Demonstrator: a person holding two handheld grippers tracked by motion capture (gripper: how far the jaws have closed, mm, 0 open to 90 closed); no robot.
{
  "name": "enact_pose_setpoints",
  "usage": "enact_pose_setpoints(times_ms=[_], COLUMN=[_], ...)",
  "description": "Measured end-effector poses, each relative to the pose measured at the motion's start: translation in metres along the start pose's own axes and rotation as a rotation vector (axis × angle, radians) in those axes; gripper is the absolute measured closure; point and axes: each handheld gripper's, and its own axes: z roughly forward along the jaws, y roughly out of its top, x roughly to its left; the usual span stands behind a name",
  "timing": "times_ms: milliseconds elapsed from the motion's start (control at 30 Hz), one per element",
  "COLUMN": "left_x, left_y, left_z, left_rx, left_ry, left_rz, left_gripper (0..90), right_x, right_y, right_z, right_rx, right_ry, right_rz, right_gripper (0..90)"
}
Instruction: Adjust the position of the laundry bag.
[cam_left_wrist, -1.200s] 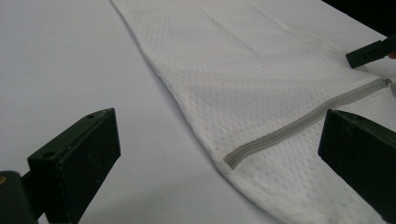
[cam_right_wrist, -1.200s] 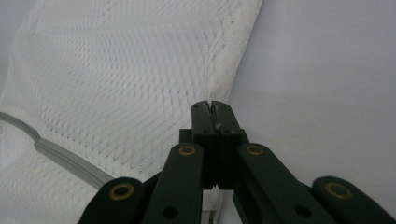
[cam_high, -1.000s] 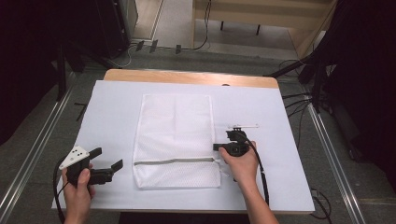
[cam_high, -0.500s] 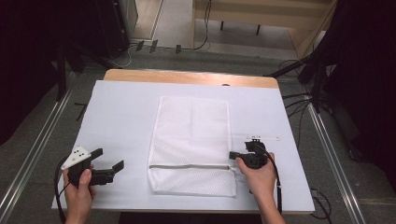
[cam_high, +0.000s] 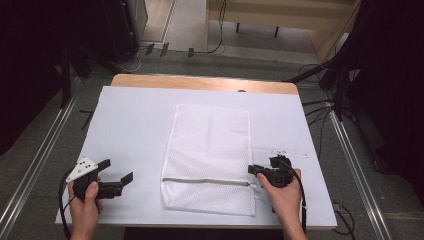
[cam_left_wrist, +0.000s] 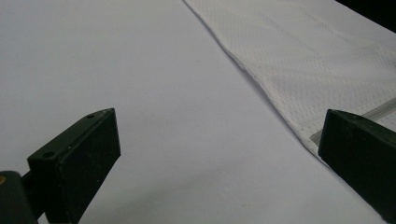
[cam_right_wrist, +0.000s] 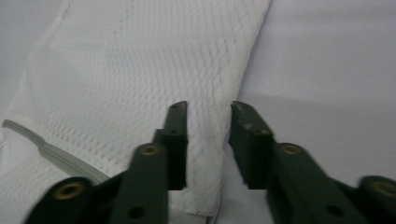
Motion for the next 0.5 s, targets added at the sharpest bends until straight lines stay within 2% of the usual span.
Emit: enact_pose_setpoints(times_ms=[133,200,300,433,500], left_x=[-0.004,-0.007,-0.013,-0.022,-0.026], left_y=[0.001,0.001,0.002,0.003,0.003], left_z=[0.001,0.002,0.005,0.006,0.007], left_rx=[-0.007,-0.003,0.001,-0.009,-0.007], left_ry=[-0.006,-0.014,-0.021,-0.038,-0.049], left_rz=[0.014,0.02,0.033,0.047,0.048], left_gripper=[0.0,0.0,0.0,0.0,0.0], right_x=[-0.002,-0.002,-0.002,-0.002,-0.004], right_y=[-0.004,-0.008,-0.015,-0.034,-0.042], right_z=[-0.014,-0.023,-0.036,-0.052,-0.058], right_rx=[-0.054,-0.079,-0.11,-0.147,-0.152], right_ry=[0.016,0.018,0.026,0.045,0.053], right_rz=[-0.069,-0.12,-0.167,-0.22,-0.209], right_gripper=[52.7,49.8,45.8,41.8,41.2])
